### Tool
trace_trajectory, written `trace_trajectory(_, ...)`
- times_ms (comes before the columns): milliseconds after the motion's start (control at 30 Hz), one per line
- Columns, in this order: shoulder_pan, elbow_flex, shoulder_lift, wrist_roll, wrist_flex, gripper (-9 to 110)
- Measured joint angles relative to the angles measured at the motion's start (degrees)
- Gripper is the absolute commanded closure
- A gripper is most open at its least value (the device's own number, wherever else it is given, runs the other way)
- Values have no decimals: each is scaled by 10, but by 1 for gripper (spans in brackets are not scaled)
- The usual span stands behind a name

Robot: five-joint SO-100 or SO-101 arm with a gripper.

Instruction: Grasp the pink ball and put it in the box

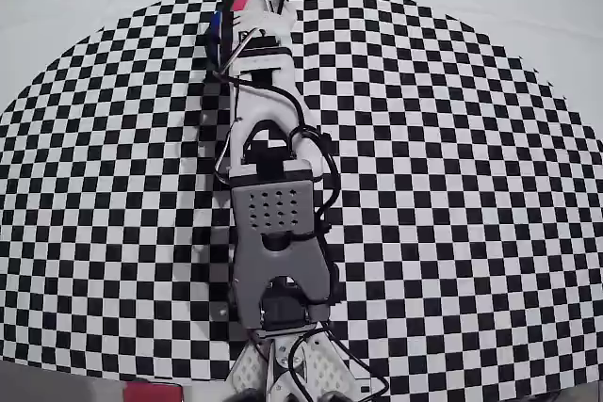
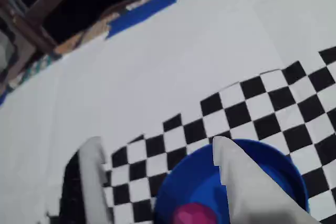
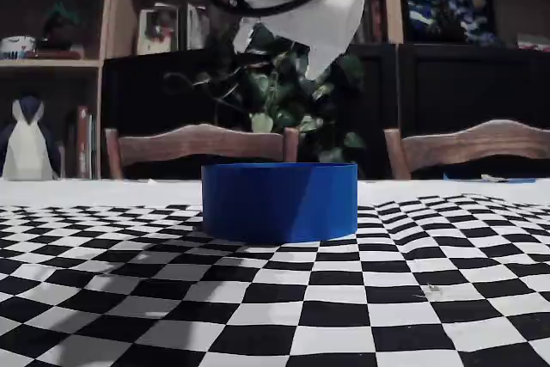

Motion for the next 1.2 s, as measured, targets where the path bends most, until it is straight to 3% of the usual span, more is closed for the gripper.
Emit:
trace_trajectory(267,23,149,199,300,0,101)
trace_trajectory(467,56,340,393,449,2,101)
trace_trajectory(833,81,775,793,519,58,101)
trace_trajectory(1200,65,968,1055,530,191,101)
